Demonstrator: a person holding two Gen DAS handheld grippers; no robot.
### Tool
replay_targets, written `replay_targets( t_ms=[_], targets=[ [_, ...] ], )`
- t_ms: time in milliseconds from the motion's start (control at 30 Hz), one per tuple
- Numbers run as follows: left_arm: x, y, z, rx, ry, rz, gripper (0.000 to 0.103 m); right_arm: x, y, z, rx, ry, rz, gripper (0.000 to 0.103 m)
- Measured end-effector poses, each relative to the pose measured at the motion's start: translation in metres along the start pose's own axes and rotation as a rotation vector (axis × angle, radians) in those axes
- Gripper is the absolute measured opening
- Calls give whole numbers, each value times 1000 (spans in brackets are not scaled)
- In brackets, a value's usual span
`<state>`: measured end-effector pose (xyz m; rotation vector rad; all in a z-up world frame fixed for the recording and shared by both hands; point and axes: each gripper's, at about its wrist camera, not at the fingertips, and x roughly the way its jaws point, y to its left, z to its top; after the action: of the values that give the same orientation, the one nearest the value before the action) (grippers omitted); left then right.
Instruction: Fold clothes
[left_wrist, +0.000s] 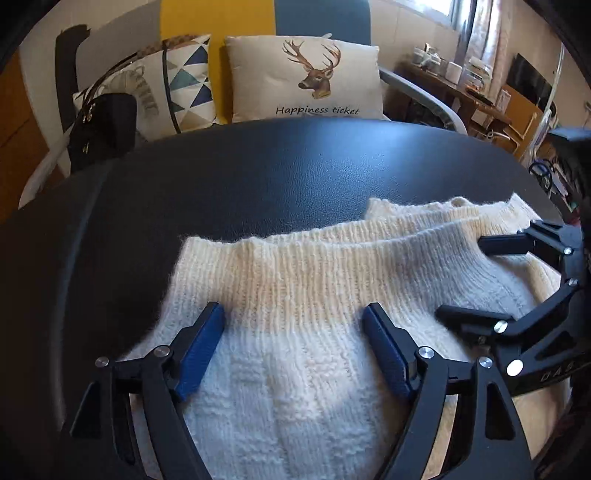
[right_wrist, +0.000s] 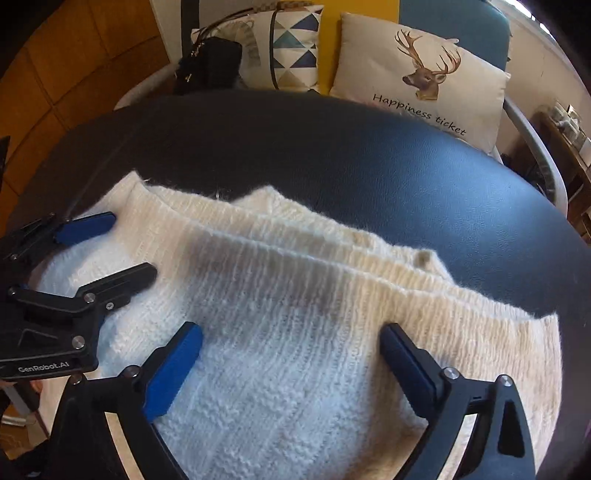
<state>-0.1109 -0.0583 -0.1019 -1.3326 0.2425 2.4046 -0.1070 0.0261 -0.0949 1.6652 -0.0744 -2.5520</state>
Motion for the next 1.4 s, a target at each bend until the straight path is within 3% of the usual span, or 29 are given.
replay_targets(
  t_ms=[33, 200, 300, 333, 467, 567, 633, 667, 700, 733, 800, 867, 933, 1000, 1100, 1167, 1267, 1333, 1400],
  targets=[
    [-5, 2, 1, -14, -12, -9, 80, -9, -6, -2, 21, -9, 14, 84],
    [-46, 5, -21, -29, -113, -46, 80, -55, -50, -39, 103, -21, -49, 84],
    [-35, -3, -41, 31, -64, 10, 80, -49, -69, -68, 146, -18, -49, 90],
    [-29, -3, -44, 39, -68, 17, 85, -47, -75, -78, 160, -18, -49, 93],
    [-58, -1, -37, -12, -127, -1, 81, -58, -41, -90, 128, -27, -15, 91],
    [-95, -6, -57, -23, -184, -75, 81, -66, -14, -100, 102, -34, 12, 91],
    [-103, -18, -78, 11, -182, -67, 82, -72, 4, -106, 85, -38, 30, 91],
    [-94, -23, -88, 28, -136, -39, 82, -75, 13, -109, 77, -41, 38, 91],
    [-80, -26, -98, 34, -90, -13, 82, -62, 24, -114, 53, -19, -22, 92],
    [-72, -26, -107, 39, -91, 2, 83, -52, 30, -117, 14, -29, -72, 101],
    [-81, -26, -116, 54, -158, 20, 83, -41, 42, -118, -54, -43, -151, 103],
    [-99, -15, -119, -1, -184, -14, 83, -54, 39, -116, -16, -43, -130, 92],
    [-116, 0, -128, -66, -205, -49, 83, -75, 31, -119, 31, -93, -80, 90],
    [-131, 18, -142, -137, -225, -68, 83, -84, 28, -126, 44, -113, -85, 90],
    [-149, 32, -162, -195, -264, -104, 83, -59, 18, -136, 77, -33, -91, 92],
    [-156, 31, -168, -198, -290, -141, 83, -48, 27, -141, 48, -68, -142, 103],
    [-161, 19, -165, -155, -337, -200, 83, -49, 34, -139, 54, -73, -167, 103],
    [-149, 14, -154, -128, -318, -229, 83, -52, 36, -137, 52, -63, -169, 103],
    [-123, 13, -150, -118, -260, -207, 83, -53, 36, -138, 49, -61, -174, 103]
  ],
)
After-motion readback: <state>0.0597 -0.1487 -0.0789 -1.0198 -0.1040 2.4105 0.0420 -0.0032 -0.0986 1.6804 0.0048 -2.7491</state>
